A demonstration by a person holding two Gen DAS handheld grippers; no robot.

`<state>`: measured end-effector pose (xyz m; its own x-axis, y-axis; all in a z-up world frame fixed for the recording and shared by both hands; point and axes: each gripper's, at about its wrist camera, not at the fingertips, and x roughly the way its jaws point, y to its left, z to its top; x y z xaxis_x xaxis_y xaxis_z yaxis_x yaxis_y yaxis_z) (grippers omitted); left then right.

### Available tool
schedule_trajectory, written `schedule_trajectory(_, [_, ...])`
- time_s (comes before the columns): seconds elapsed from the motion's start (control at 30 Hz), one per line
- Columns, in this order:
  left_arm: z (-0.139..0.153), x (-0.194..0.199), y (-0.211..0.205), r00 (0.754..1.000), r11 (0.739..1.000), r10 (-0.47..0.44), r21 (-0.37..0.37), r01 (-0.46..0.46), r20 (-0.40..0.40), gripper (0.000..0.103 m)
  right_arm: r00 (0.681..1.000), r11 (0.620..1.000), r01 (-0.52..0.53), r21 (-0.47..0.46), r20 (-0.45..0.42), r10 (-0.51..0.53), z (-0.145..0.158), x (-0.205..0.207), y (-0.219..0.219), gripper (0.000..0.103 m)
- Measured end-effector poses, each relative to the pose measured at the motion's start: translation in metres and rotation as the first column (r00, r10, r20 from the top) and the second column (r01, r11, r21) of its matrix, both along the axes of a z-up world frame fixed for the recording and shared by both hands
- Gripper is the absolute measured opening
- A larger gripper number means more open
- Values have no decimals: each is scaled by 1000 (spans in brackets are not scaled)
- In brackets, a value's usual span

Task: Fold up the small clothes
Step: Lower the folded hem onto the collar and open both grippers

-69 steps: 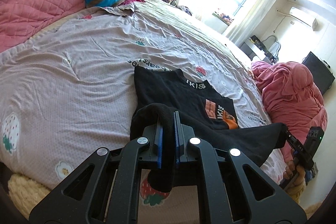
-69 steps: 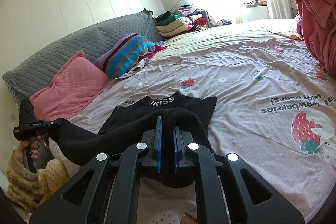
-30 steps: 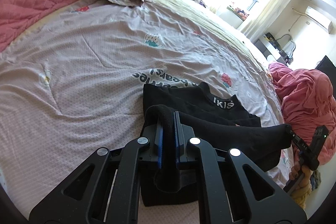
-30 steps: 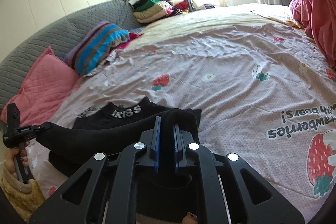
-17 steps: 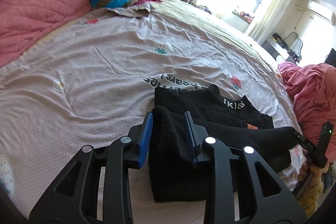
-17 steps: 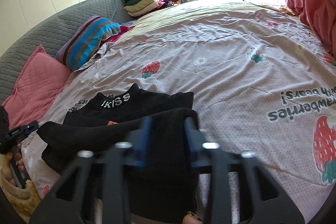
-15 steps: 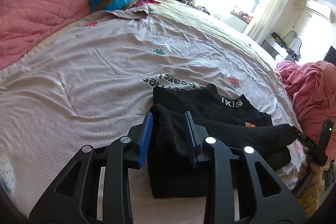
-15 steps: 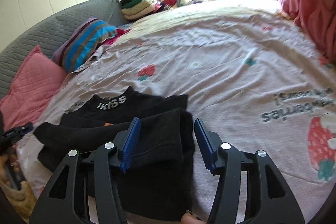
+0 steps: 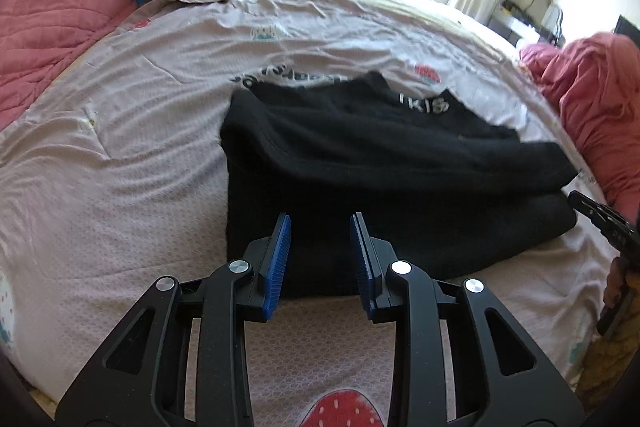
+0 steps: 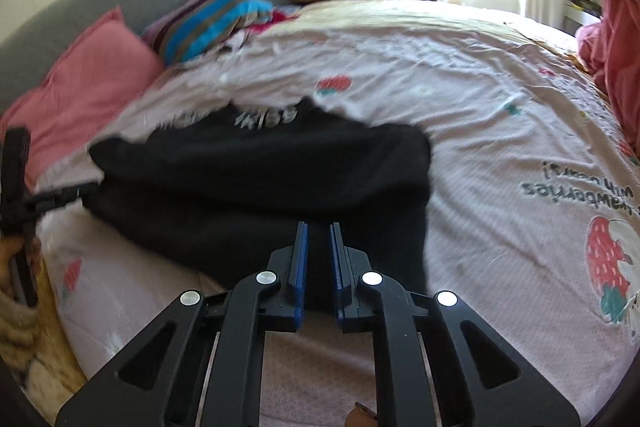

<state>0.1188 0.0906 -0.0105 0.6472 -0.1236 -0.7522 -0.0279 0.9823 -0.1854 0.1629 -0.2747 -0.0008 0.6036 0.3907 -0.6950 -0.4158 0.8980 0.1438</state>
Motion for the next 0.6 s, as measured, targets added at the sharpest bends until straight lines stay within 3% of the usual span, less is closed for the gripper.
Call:
schedule_trajectory(0.3, [-9, 28, -11, 1000, 996, -10, 93, 11, -15, 22, 996, 998, 52, -33, -69, -54, -28, 40, 15, 10])
schedule_trajectory(0.6, [-4, 65, 2, 1000, 999, 28, 46, -27, -9, 24, 994, 997, 79, 6, -76, -78, -22, 93, 24, 10])
